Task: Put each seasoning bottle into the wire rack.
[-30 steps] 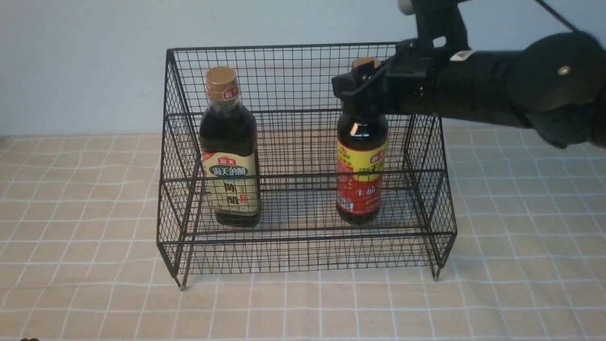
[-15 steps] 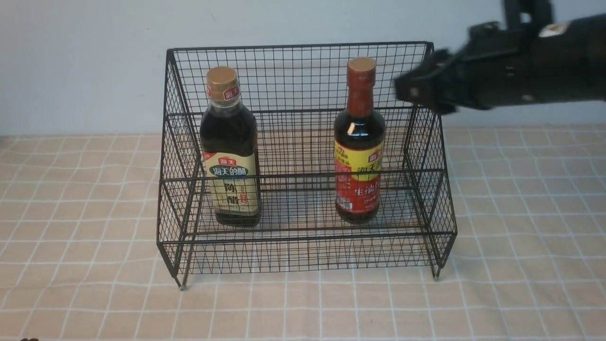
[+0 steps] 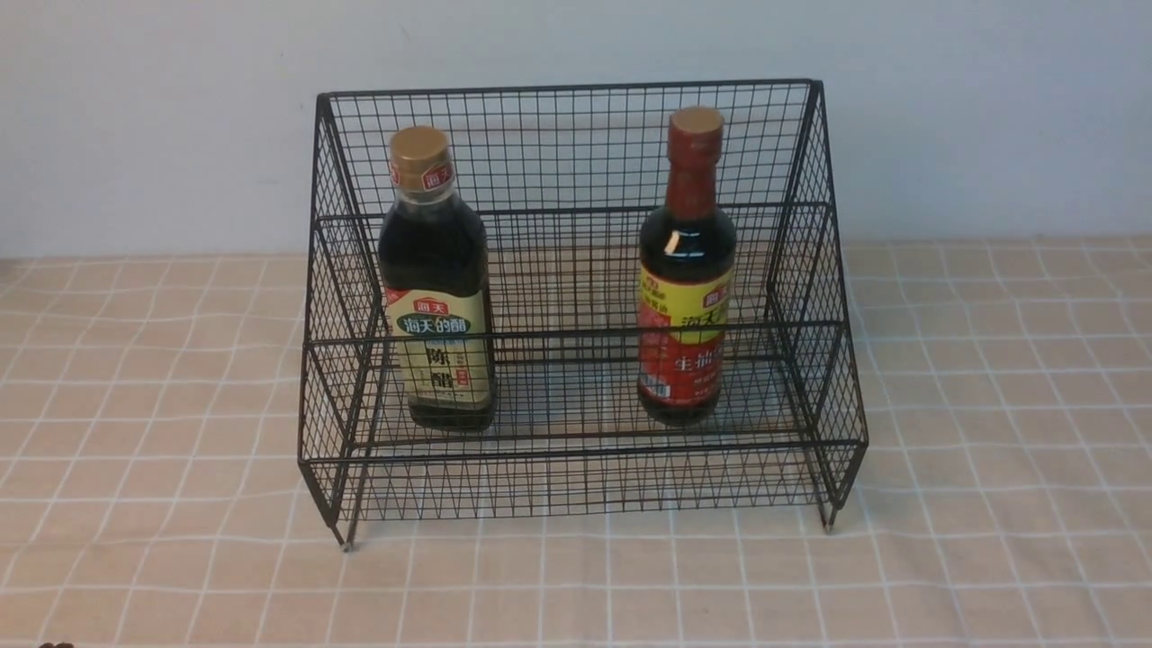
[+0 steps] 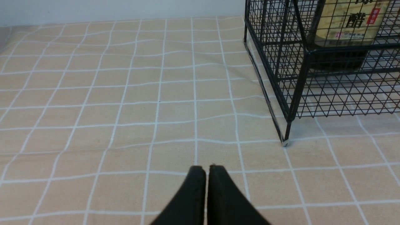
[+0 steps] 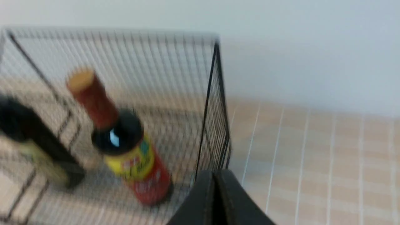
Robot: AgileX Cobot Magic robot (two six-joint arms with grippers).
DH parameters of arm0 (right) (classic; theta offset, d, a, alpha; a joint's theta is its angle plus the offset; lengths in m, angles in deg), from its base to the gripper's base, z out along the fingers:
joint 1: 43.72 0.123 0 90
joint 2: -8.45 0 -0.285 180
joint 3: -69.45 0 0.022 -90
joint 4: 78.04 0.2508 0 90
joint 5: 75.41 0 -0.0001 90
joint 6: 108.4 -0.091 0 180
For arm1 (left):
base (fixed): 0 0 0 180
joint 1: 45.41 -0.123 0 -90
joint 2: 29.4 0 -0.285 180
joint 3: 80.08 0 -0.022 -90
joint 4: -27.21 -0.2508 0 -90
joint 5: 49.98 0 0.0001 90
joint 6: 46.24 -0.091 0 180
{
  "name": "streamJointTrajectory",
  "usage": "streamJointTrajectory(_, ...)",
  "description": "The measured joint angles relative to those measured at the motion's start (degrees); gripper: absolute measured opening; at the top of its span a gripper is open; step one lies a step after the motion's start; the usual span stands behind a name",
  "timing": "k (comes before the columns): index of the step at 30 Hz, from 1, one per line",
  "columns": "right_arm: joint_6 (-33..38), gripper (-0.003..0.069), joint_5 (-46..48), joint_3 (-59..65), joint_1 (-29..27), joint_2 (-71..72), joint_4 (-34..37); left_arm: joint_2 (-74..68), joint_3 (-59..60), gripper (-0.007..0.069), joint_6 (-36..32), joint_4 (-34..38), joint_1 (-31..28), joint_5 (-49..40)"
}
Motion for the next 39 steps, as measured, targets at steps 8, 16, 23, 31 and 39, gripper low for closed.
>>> streamJointTrajectory(8,6.5,-0.0013,-28.0,20.0,0.0,23.7,11.1,0.0,0.0,-0.0007,0.0,0.0,0.0,0.0)
streamJointTrajectory(16,7.2,-0.0013,-29.1,24.7,0.0,34.6,15.8,0.0,0.0,-0.0007,0.0,0.0,0.0,0.0)
streamJointTrajectory(23,7.4,-0.0013,-26.1,24.7,0.0,39.2,16.8,0.0,0.0,-0.0007,0.0,0.0,0.0,0.0)
streamJointTrajectory(31,10.0,-0.0013,-27.2,25.9,-0.6,40.3,10.9,0.0,0.0,-0.0007,0.0,0.0,0.0,0.0)
streamJointTrajectory(39,-5.5,-0.0013,-20.1,33.2,-0.5,41.4,-17.0,0.0,0.0,-0.0007,0.0,0.0,0.0,0.0)
